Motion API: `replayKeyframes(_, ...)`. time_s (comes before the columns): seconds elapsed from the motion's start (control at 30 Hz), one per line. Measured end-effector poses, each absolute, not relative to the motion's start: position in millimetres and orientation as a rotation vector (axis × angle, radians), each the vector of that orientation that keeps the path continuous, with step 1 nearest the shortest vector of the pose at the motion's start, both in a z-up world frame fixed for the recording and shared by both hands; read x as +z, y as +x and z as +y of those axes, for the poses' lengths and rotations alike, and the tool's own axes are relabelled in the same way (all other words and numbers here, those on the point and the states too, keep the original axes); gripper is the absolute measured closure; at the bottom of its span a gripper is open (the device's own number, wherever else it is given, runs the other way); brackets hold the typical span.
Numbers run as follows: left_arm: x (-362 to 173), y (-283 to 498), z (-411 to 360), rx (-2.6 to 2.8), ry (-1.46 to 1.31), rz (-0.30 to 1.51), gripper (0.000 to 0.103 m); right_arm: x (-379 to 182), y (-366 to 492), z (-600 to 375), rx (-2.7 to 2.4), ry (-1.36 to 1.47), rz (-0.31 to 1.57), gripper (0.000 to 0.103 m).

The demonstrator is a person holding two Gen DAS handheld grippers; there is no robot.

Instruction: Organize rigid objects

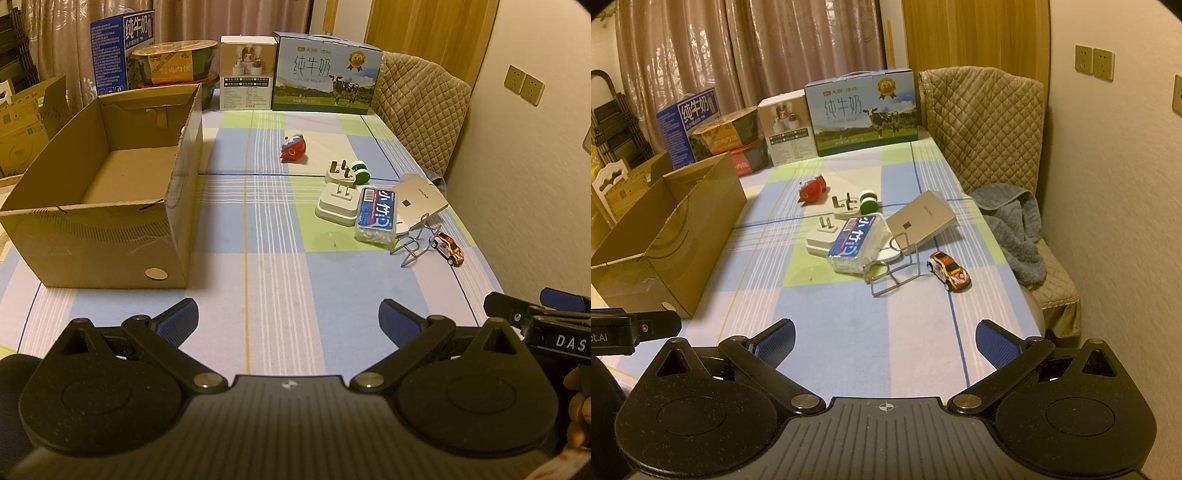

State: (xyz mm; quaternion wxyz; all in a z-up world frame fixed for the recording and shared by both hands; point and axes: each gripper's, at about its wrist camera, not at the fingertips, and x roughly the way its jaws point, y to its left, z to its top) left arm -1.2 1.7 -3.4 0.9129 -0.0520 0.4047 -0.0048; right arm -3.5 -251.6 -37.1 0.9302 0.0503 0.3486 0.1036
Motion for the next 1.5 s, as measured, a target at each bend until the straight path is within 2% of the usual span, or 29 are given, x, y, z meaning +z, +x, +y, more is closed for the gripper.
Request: replayKeyframes(1.5, -6, 8, 0, -0.036, -0.084, 0.839, 0.001, -45, -4, -251, 0.213, 0.118, 0.718, 0.002)
